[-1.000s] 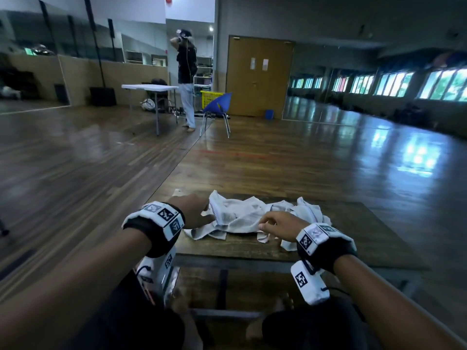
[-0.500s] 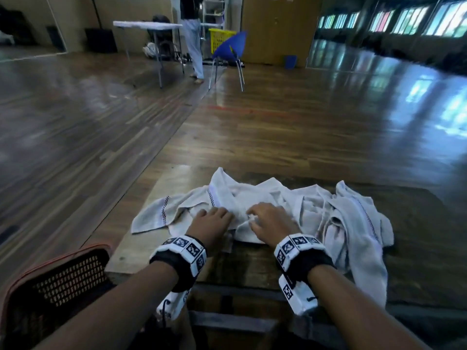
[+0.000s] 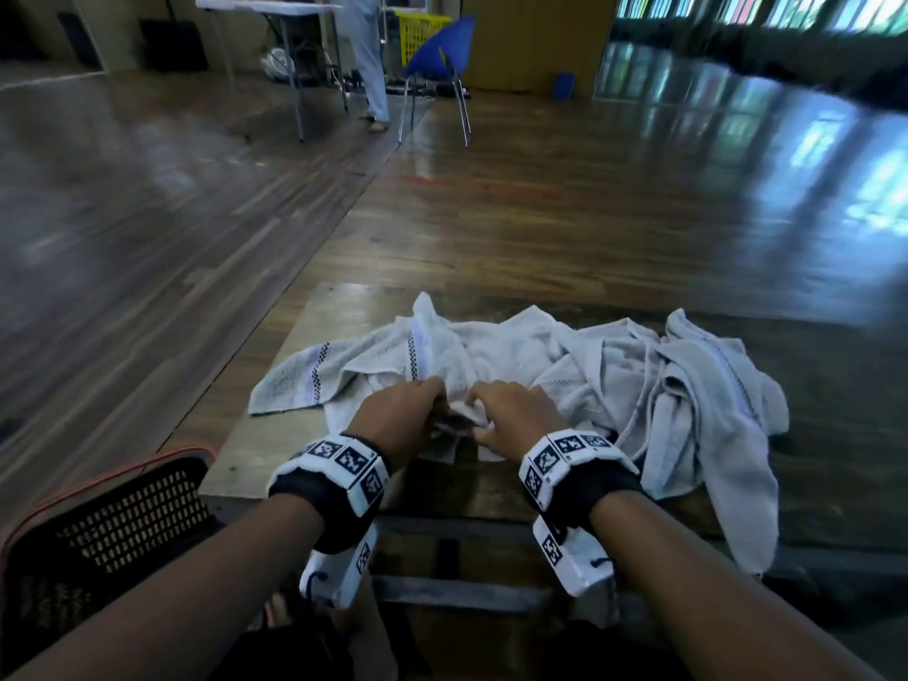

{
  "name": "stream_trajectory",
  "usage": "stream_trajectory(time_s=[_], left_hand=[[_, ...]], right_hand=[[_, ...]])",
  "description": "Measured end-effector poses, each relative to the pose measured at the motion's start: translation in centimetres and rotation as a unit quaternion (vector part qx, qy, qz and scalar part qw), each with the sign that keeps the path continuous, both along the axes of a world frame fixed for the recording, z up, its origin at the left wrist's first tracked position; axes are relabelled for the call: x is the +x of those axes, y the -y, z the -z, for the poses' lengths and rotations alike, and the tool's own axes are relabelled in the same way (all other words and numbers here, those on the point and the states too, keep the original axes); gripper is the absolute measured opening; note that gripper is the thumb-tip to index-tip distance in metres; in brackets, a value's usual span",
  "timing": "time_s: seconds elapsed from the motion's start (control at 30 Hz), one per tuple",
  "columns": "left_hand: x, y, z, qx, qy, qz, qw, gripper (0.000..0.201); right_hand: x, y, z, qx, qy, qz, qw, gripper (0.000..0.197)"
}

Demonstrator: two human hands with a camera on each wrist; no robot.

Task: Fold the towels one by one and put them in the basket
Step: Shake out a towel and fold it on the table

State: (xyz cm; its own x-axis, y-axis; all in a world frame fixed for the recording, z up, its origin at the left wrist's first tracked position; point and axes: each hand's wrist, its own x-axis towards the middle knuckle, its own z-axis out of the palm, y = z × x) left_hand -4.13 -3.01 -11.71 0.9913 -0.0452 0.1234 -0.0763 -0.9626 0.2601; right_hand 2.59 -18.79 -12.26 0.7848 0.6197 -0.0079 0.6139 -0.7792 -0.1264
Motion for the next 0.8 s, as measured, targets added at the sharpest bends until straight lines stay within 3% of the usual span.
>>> stream_trajectory(time_s=[0.13, 0.4, 0.57, 0.8], left_hand=[[-2.8, -0.1, -2.9, -0.055, 0.052, 0.004, 0.997, 0.005], [-6.4, 0.4, -12.2, -0.097, 0.186, 0.008, 0.978, 0.009], [-7.6, 1.5, -17.9, -0.149, 0.291, 0.031, 0.945, 0.01], [-8.9, 4.7, -25.3, -0.2, 0.411, 0.042, 0.888, 0.007]], right_hand=[[-2.5, 1.2, -2.6, 0.036, -0.01, -0.011, 0.999, 0.029], [-6.2, 3.5, -13.3, 0.245, 0.015, 0.013, 0.969, 0.01], [-7.9, 5.1, -19.8, 0.275, 0.063, 0.006, 0.959, 0.008], [-9.7, 6.8, -26.2, 0.336, -0.001, -0.017, 0.942, 0.013]])
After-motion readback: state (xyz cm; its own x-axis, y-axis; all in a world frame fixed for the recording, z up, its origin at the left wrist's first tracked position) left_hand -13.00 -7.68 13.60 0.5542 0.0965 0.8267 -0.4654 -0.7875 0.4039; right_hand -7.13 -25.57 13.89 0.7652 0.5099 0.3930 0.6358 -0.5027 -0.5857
